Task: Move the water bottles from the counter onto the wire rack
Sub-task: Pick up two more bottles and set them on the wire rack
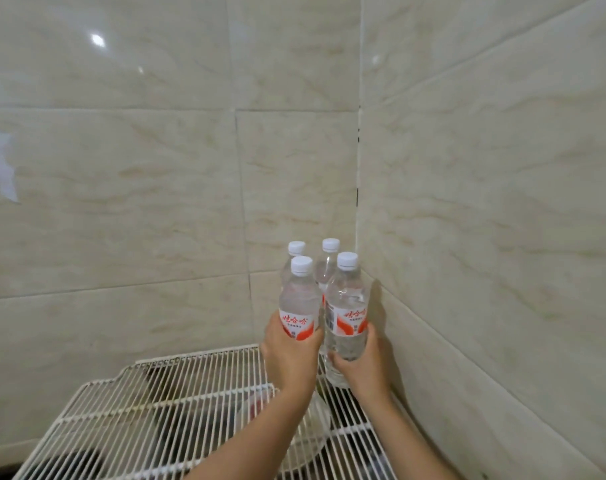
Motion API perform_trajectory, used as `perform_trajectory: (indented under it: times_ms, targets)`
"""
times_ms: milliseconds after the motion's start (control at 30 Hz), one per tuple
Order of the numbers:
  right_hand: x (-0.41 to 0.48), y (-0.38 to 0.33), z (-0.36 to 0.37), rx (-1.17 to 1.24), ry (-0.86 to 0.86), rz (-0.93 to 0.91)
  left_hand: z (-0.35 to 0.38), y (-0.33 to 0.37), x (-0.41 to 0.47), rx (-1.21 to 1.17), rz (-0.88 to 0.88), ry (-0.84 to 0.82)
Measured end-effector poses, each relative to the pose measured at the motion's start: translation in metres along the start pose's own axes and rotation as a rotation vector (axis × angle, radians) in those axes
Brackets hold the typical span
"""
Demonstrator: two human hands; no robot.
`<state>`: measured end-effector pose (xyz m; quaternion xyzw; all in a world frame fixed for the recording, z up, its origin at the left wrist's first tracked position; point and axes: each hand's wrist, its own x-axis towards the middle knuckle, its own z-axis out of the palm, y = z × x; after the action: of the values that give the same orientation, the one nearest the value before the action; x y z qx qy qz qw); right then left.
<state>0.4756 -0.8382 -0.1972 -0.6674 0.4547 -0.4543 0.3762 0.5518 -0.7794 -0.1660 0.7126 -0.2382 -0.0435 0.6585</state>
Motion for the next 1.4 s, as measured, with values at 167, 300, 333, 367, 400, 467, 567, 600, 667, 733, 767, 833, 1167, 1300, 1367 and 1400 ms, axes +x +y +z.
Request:
perform_trajectory:
  times_ms: [167,300,333,367,400,467,567,600,667,733,767,833,1167,1300,1367,1400]
  targets:
    - [0.004,0.006,0.002,0.015,0.01,-0.027,0.007,0.003,0.005,0.097,-0.024,0.037]
    - [0.004,0.007,0.002,-0.004,0.001,-0.042,-0.01,-0.017,0.007,0.056,0.078,-0.266]
    - [0.003,0.007,0.002,-0.01,-0.004,-0.041,-0.017,-0.024,0.005,0.011,0.086,-0.376]
    - [0.004,0.008,0.002,-0.012,-0.006,-0.045,-0.023,-0.03,0.003,-0.025,0.089,-0.468]
    - [0.004,0.007,0.002,-0.024,-0.006,-0.042,-0.029,-0.034,0.001,-0.046,0.091,-0.529]
    - [0.003,0.005,0.002,-0.04,-0.002,-0.047,-0.035,-0.039,-0.003,-0.049,0.111,-0.549]
    - [0.004,0.005,0.001,-0.059,0.018,-0.07,-0.029,-0.038,-0.006,-0.009,0.145,-0.464]
    - [0.004,0.004,0.001,-0.068,0.024,-0.072,-0.026,-0.038,-0.008,-0.004,0.147,-0.426]
    - [0.003,0.005,0.001,-0.087,0.03,-0.081,-0.02,-0.042,-0.011,0.011,0.136,-0.335]
    - [0.002,0.005,0.002,-0.087,0.029,-0.089,-0.017,-0.046,-0.012,0.046,0.114,-0.296]
    - [0.002,0.005,0.002,-0.08,0.032,-0.094,-0.017,-0.047,-0.012,0.053,0.104,-0.296]
    - [0.002,0.005,0.002,-0.074,0.027,-0.096,-0.018,-0.047,-0.013,0.062,0.083,-0.308]
    - [-0.017,-0.023,-0.01,-0.207,0.314,-0.399,-0.066,-0.046,-0.007,0.416,0.1,-0.265]
    - [-0.037,-0.046,0.012,-0.393,0.338,-0.872,-0.131,-0.041,0.003,0.765,0.268,-0.23]
    - [-0.06,-0.055,0.033,-0.436,0.169,-0.977,-0.171,-0.038,0.005,0.907,0.325,-0.198]
    - [-0.071,-0.06,0.044,-0.467,0.07,-0.978,-0.193,-0.038,0.006,0.962,0.338,-0.17]
